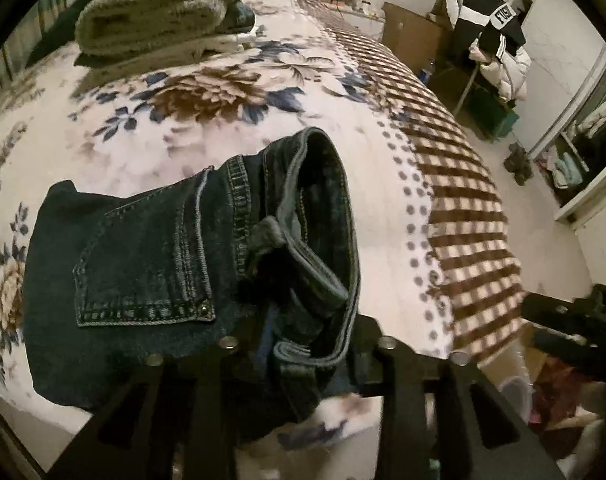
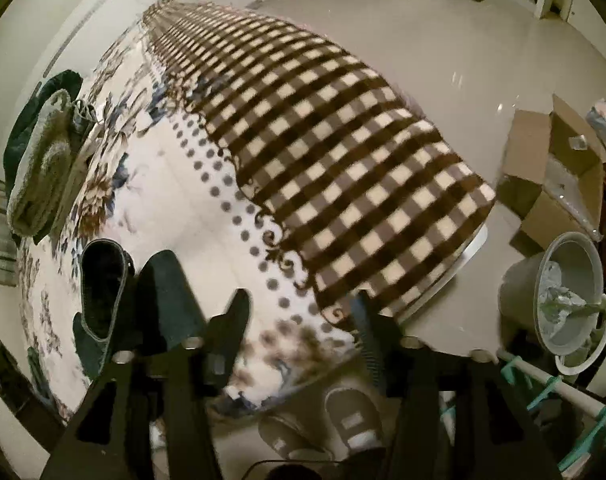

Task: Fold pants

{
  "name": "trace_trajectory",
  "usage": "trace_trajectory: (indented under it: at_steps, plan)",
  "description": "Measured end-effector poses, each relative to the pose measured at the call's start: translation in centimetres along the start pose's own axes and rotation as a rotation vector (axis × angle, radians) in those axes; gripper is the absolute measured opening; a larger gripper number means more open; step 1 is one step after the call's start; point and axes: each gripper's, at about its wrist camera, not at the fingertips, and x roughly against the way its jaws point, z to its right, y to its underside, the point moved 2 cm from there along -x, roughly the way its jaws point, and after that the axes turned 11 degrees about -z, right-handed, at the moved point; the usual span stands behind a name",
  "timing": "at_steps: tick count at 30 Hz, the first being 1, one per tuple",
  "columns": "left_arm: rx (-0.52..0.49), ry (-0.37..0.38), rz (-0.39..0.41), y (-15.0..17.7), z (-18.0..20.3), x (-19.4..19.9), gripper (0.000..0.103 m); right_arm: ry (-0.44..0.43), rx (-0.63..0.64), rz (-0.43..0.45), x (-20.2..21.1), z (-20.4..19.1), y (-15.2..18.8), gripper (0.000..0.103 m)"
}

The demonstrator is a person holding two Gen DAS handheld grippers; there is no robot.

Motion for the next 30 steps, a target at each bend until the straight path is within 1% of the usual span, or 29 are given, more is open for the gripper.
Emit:
trace_trajectory:
  at_steps: [1,2,3,4,5,7,8,10,12,14,16,17,18,19,20,21,22,23,24,25,28,29,30]
  plan:
    - [-0.001,0.036,-0.009,-0.3,-0.2,0.7,0.045,-0.029,0.006,-0.020,-0.3,-0.2,-0.2,0.075]
    - [-0.001,0.057,-0.011,-0.2,-0.3,1.0,0.063,-0.071,0.012,-0.048,-0.9,-0.6,-0.5,0.084]
    - [0.009,0.065,-0.004,-0.5,-0.9,2.4,0.083,-0.095,0.015,-0.065,-1.2,-1.0,-0.6,0.093]
    - [0.012,0.070,0.005,-0.6,-1.3,3.0,0.086,-0.127,0.024,-0.082,-1.6,-1.6,-0.8,0.095]
    - [0.028,0.085,0.024,-0.8,-2.3,4.4,0.086,-0.175,0.043,-0.108,-2.1,-2.6,-1.0,0.098]
    - [0.073,0.077,0.050,-1.0,-4.7,6.3,0.086,-0.238,0.096,-0.146,-3.2,-5.2,-1.4,0.099]
    - [0.107,0.054,0.057,-1.0,-6.8,7.4,0.086,-0.265,0.129,-0.162,-3.8,-6.7,-1.5,0.099]
    - [0.159,-0.004,0.048,-1.1,-9.9,8.0,0.086,-0.310,0.193,-0.209,-5.3,-9.6,-1.6,0.100]
    - [0.219,-0.057,0.026,-0.7,-13.7,8.1,0.086,-0.336,0.234,-0.257,-7.1,-12.2,-1.6,0.101]
    - [0.277,-0.115,-0.016,-0.2,-17.2,7.5,0.086,-0.346,0.255,-0.294,-8.7,-14.1,-1.6,0.101]
    - [0.323,-0.127,-0.048,0.3,-19.6,6.7,0.086,-0.293,0.254,-0.358,-11.1,-15.4,-1.8,0.100]
    - [0.352,-0.138,-0.070,0.5,-20.9,6.1,0.086,-0.267,0.242,-0.404,-12.4,-15.7,-1.7,0.096]
    - [0.372,-0.132,-0.086,0.5,-21.8,5.6,0.086,-0.242,0.217,-0.435,-13.5,-15.7,-1.5,0.081]
    - [0.391,-0.118,-0.097,0.7,-22.4,5.3,0.086,-0.238,0.209,-0.428,-13.8,-15.7,-1.4,0.069]
    - [0.415,-0.107,-0.114,0.5,-23.1,4.7,0.086,-0.245,0.211,-0.408,-13.7,-15.8,-1.2,0.050]
    - [0.432,-0.091,-0.118,0.3,-23.5,4.4,0.086,-0.244,0.214,-0.393,-13.3,-15.9,-0.9,0.035]
    - [0.446,-0.063,-0.120,-0.1,-23.8,4.1,0.086,-0.243,0.214,-0.376,-12.7,-15.9,-0.8,0.024]
    - [0.461,-0.044,-0.122,-0.6,-24.0,3.9,0.086,-0.244,0.204,-0.355,-11.6,-15.9,-0.5,0.011]
    - [0.470,-0.033,-0.121,-1.0,-24.2,3.8,0.086,-0.258,0.196,-0.349,-10.9,-15.8,-0.4,0.011]
    - [0.476,0.002,-0.122,-1.7,-24.2,3.4,0.086,-0.266,0.189,-0.339,-9.9,-15.7,-0.2,0.011]
    - [0.476,0.052,-0.129,-3.7,-23.8,2.6,0.086,-0.229,0.177,-0.289,-7.5,-15.0,-0.1,0.011]
    - [0.464,0.083,-0.147,-4.6,-23.5,1.7,0.086,-0.224,0.150,-0.285,-7.0,-14.3,-0.2,0.011]
    - [0.460,0.090,-0.168,-5.2,-23.5,0.8,0.086,-0.220,0.126,-0.288,-6.7,-13.5,-0.3,0.011]
